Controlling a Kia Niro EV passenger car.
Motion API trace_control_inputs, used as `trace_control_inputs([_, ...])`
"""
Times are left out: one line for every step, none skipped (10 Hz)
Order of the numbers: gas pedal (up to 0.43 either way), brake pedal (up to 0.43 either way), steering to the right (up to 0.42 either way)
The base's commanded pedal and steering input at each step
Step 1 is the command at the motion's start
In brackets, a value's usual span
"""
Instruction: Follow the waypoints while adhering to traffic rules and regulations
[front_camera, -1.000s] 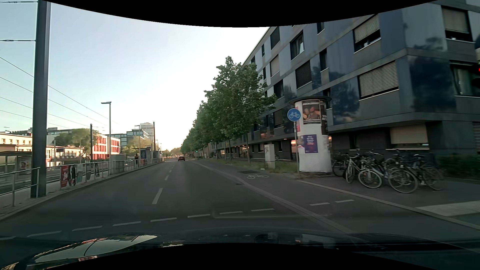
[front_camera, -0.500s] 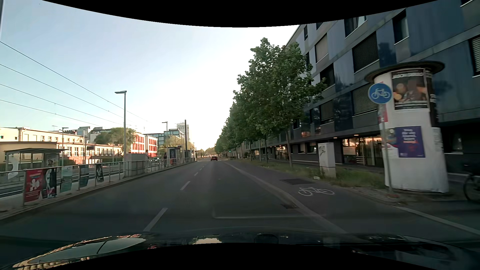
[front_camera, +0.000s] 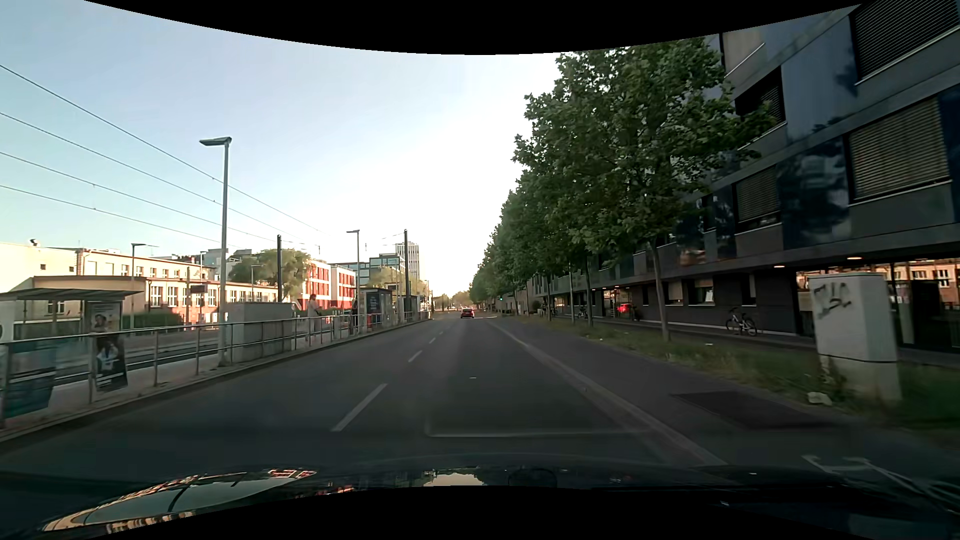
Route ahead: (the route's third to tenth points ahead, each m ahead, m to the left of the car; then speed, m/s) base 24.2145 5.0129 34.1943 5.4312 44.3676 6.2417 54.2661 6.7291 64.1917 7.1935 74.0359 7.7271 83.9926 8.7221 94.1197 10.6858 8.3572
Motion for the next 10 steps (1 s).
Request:
trace_control_inputs([0.248,0.0,-0.05])
trace_control_inputs([0.26,0.0,-0.045])
trace_control_inputs([0.268,0.0,-0.042])
trace_control_inputs([0.268,0.0,-0.037])
trace_control_inputs([0.268,0.0,-0.026])
trace_control_inputs([0.268,0.0,-0.011])
trace_control_inputs([0.268,0.0,-0.006])
trace_control_inputs([0.268,0.0,-0.006])
trace_control_inputs([0.268,0.0,-0.005])
trace_control_inputs([0.268,0.0,-0.005])
